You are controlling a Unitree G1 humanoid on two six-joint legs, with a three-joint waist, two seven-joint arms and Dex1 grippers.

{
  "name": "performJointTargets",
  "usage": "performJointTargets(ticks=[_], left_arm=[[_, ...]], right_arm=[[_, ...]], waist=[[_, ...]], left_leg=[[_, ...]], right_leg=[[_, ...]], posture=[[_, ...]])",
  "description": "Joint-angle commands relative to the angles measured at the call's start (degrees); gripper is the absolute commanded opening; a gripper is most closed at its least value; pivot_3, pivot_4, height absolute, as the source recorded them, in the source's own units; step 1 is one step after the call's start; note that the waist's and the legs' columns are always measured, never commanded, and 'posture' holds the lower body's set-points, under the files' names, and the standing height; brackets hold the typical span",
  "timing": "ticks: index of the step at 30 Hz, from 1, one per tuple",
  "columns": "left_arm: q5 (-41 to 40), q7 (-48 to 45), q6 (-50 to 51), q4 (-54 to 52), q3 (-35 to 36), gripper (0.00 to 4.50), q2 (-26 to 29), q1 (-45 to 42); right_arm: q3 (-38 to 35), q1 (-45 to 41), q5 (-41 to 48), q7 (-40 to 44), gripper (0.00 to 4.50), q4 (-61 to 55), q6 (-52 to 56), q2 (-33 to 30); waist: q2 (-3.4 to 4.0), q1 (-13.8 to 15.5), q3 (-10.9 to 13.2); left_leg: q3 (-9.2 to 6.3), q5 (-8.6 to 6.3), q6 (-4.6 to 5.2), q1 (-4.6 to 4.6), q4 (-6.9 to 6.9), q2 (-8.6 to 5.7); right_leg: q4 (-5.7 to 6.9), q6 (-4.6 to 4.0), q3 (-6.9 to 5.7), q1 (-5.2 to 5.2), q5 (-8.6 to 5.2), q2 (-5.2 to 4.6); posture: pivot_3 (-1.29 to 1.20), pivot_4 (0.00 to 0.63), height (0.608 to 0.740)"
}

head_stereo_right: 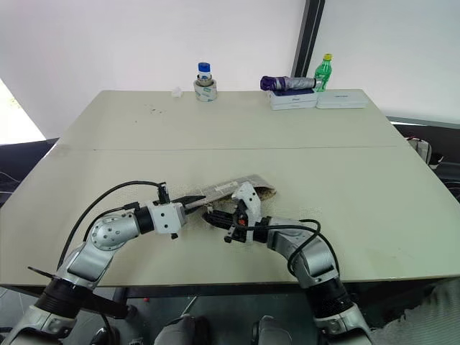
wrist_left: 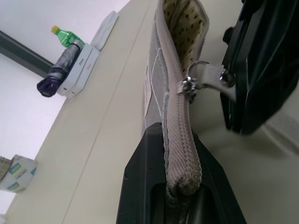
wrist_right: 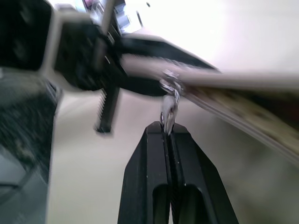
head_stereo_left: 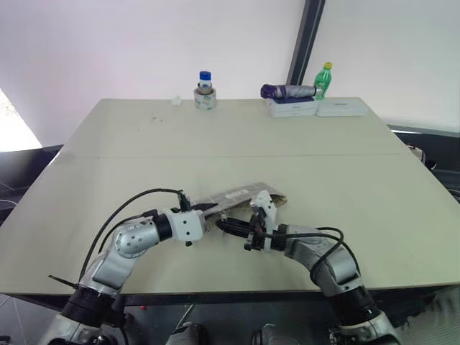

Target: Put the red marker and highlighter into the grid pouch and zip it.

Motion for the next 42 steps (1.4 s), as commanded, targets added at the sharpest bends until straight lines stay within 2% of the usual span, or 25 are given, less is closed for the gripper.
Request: performJointTargets(ticks=[1,9,15,17,20,26,27,28,37,42], left_arm=[[-0.4,0.6,-2.2,-1.1,1.9,0.0,2.2,0.7],[-3.4,0.9,-8.2,4.3,4.6,0.0,6.3,1.6],[-3.7,0.5,-13.0,11.2,3.8,0.0,6.8,-0.4],[-7.5,-2.3,-10.7,12.7,3.7,0.0,6.2,-1.1],[-12.4,-4.0,-6.2,12.8,4.7,1.05,4.7,-1.7],[-21.8,-4.1,2.8,6.0,8.8,4.08,1.5,1.7],[-23.5,-4.1,4.1,5.1,10.3,4.09,1.6,3.1],[-24.6,-4.1,5.1,4.5,11.4,4.09,1.7,4.0],[-36.3,-3.5,17.2,-2.2,26.0,4.09,5.3,15.3],[-38.1,-3.6,21.9,-6.1,31.9,4.09,6.7,22.6]], right_arm=[[-3.8,0.0,0.1,2.1,0.05,-1.1,-1.6,-4.2],[-8.0,-2.1,-5.7,7.9,0.05,11.2,-10.6,-17.3],[-9.7,-4.4,-6.8,8.4,0.05,15.6,-13.6,-19.2],[-9.5,-4.3,-5.7,9.2,0.05,14.6,-13.5,-18.5],[-10.4,-5.6,-3.6,9.9,0.86,15.0,-11.9,-17.7],[-10.9,-7.3,-5.1,11.6,3.89,16.1,-15.8,-18.0],[-11.3,-7.0,-4.6,12.9,4.34,16.2,-16.0,-18.5],[-11.5,-6.8,-4.2,13.8,4.43,16.3,-16.1,-18.8],[-16.2,-1.6,-2.9,19.6,4.43,16.2,-18.2,-25.1],[-19.0,1.1,-1.6,21.7,4.43,15.3,-19.3,-26.9]], waist=[[0.0,0.0,0.0],[0.01,0.0,0.0],[0.01,-0.1,0.0],[0.01,-0.1,0.0],[0.01,0.0,0.0],[0.01,-0.1,0.0],[0.01,-0.1,0.0],[0.01,-0.2,0.0],[0.02,0.0,0.0],[0.02,-0.1,0.0]], left_leg=[[0.0,0.0,0.0,0.0,-0.01,0.0],[0.02,-0.03,0.04,0.01,-0.05,-0.01],[0.04,-0.02,0.03,0.03,-0.08,0.02],[0.06,-0.02,0.03,0.03,-0.07,0.02],[0.08,-0.01,0.03,0.02,-0.04,0.02],[0.06,0.0,0.0,0.01,-0.01,0.03],[0.06,0.06,-0.1,0.01,-0.01,0.03],[0.06,0.08,-0.13,0.02,-0.01,0.03],[0.03,-0.02,0.01,0.03,-0.02,0.03],[0.02,-0.03,0.02,0.04,-0.05,0.02]], right_leg=[[0.0,0.0,0.0,-0.01,0.0,0.0],[-0.02,0.0,0.0,-0.03,0.0,-0.03],[-0.02,0.0,0.0,-0.04,0.0,0.01],[-0.02,0.0,0.0,-0.04,0.0,0.0],[-0.02,0.01,0.0,-0.03,0.0,0.0],[-0.01,0.01,0.0,-0.02,0.0,0.0],[-0.01,0.02,0.0,-0.02,0.0,0.0],[-0.01,0.02,0.0,-0.02,0.0,0.01],[-0.03,0.01,0.0,0.0,0.0,-0.04],[-0.03,0.0,0.0,-0.01,-0.01,-0.17]], posture=[[0.0,0.15,0.74],[0.0,0.15,0.74],[0.0,0.15,0.74],[0.0,0.15,0.74],[0.0,0.15,0.74],[0.0,0.15,0.74],[0.0,0.15,0.74],[0.0,0.15,0.74],[0.0,0.15,0.74],[0.0,0.15,0.74]])
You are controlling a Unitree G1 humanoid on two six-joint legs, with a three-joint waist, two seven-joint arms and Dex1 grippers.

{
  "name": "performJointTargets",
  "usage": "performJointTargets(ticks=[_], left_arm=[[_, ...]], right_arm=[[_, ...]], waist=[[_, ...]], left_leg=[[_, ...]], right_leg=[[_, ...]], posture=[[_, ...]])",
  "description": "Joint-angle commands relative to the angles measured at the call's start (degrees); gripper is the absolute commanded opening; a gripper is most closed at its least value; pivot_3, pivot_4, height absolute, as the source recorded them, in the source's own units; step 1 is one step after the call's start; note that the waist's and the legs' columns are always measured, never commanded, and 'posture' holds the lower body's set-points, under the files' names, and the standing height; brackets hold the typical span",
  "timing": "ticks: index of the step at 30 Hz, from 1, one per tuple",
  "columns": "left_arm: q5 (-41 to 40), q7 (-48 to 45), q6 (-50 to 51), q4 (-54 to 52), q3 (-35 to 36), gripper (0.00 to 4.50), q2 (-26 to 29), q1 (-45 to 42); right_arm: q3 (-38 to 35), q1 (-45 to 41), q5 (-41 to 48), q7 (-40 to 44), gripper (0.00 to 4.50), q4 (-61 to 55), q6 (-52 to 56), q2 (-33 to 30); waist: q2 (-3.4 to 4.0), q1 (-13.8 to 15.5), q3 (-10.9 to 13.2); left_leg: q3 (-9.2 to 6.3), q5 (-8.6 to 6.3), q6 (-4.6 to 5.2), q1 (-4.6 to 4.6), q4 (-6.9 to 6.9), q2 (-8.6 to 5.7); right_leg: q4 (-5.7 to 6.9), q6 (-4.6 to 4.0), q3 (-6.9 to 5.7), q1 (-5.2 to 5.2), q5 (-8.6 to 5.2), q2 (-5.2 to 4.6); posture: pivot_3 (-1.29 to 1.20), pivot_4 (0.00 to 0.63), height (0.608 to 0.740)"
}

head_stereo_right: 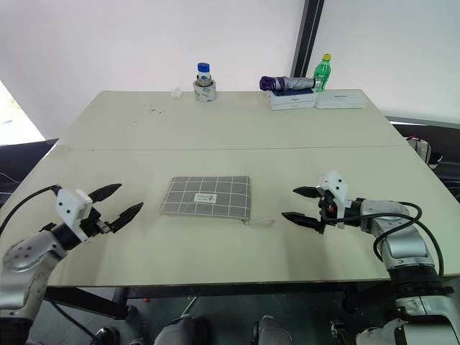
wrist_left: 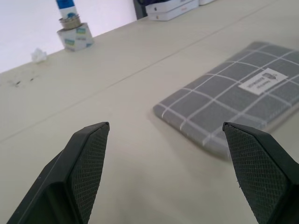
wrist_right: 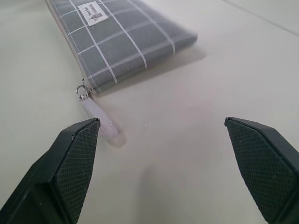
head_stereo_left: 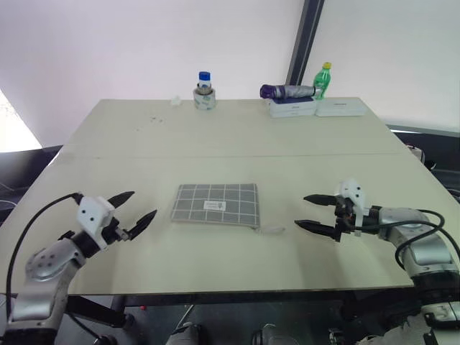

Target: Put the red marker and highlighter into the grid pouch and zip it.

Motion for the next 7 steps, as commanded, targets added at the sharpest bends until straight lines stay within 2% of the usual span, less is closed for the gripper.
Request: performJointTargets(ticks=[1,7], left_arm=[[-2.2,-0.7,2.1,-3.4,5.5,4.09,1.6,4.4],[-2.4,-2.6,3.7,-4.6,9.3,4.09,2.7,10.7]], right_arm=[[-3.3,1.5,1.7,2.4,4.43,-2.0,-2.3,-2.0],[-4.6,4.1,1.4,4.8,4.43,-0.9,-5.3,-2.9]], waist=[[0.0,-0.1,0.0],[0.0,0.0,0.0]], left_leg=[[0.0,0.0,0.0,0.0,-0.02,0.0],[0.0,-0.02,-0.01,0.01,-0.03,-0.01]], right_leg=[[0.0,0.0,0.0,-0.02,0.0,0.0],[-0.03,-0.03,-0.01,-0.04,-0.02,-0.08]], posture=[[0.0,0.15,0.74],[0.0,0.15,0.74]])
